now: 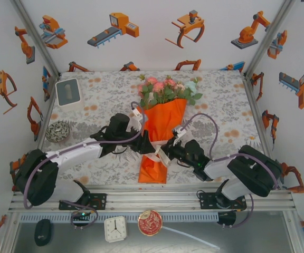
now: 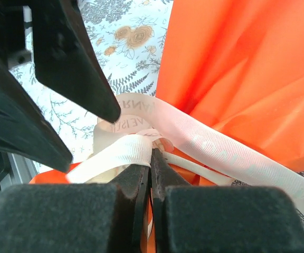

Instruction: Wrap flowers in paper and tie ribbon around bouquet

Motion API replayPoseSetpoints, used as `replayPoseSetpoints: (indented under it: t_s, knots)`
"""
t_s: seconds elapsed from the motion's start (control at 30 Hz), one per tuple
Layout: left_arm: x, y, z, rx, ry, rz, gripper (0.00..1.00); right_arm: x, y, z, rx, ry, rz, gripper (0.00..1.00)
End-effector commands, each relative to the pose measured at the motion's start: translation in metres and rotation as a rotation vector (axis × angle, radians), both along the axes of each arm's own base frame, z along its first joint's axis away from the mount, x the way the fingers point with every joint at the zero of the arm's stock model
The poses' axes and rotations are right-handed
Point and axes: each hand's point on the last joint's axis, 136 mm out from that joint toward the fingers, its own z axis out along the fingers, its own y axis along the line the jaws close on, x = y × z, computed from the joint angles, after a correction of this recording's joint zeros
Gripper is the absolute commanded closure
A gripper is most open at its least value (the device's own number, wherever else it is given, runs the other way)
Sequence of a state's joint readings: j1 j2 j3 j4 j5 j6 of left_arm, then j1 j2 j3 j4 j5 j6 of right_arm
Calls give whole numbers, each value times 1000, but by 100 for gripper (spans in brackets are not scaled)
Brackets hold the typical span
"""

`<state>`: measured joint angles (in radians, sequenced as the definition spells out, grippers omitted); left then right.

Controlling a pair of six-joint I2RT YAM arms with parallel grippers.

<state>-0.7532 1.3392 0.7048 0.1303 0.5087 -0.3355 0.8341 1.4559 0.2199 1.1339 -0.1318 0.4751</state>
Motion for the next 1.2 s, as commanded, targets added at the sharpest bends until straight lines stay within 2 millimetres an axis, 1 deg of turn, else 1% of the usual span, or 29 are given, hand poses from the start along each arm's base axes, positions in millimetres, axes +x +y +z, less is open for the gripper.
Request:
replayPoseSetpoints:
  t_s: [0.0, 0.03, 0.07, 0.1, 0.17, 0.23, 0.3, 0.37, 0.47, 0.57, 0.63, 0.73, 0.87, 0.93, 0.97, 1.03, 1.07, 1.13, 1.17]
  knots:
    - [6, 7, 3, 60, -65, 17, 49, -1, 2, 16, 43, -39, 16, 98]
    - [11, 9, 0, 84, -61, 49, 50, -1, 3, 17, 45, -41, 17, 98]
    - [19, 12, -4, 109, -50, 96, 55, -1, 4, 17, 46, -43, 20, 99]
    - [23, 11, -5, 111, -45, 113, 58, -1, 4, 18, 47, -43, 21, 99]
    - [27, 3, -3, 80, -13, 122, 61, -1, 4, 18, 48, -45, 22, 100]
    - [26, -8, 0, 32, 26, 96, 63, 0, 4, 19, 49, -47, 16, 100]
    - [21, -19, 3, -20, 56, 55, 63, 0, 4, 19, 49, -46, 15, 100]
    - [17, -25, 1, -42, 83, 22, 62, 0, 5, 20, 51, -44, 16, 99]
    - [13, -29, -10, -28, 118, 0, 56, 1, 6, 19, 50, -43, 19, 98]
    - [15, -28, -24, 6, 138, 12, 56, 0, 6, 20, 52, -44, 22, 98]
    - [15, -31, -29, 8, 152, 3, 56, 0, 7, 22, 57, -46, 25, 98]
    - [15, -36, -30, -6, 169, -7, 57, -1, 7, 23, 60, -47, 33, 98]
    - [19, -37, -28, -8, 156, 6, 59, -4, 9, 23, 60, -44, 51, 98]
    - [21, -35, -26, -3, 136, 18, 60, -7, 8, 21, 56, -41, 62, 96]
    - [23, -34, -25, 2, 124, 27, 61, -9, 8, 19, 53, -39, 71, 93]
    - [25, -32, -23, 1, 104, 37, 67, -12, 9, 19, 54, -36, 89, 88]
    - [24, -33, -22, -8, 100, 29, 72, -14, 9, 19, 56, -34, 98, 86]
    - [23, -37, -22, -22, 105, 14, 87, -16, 9, 18, 56, -28, 104, 84]
    - [23, -38, -24, -27, 113, 10, 97, -16, 8, 17, 54, -25, 102, 82]
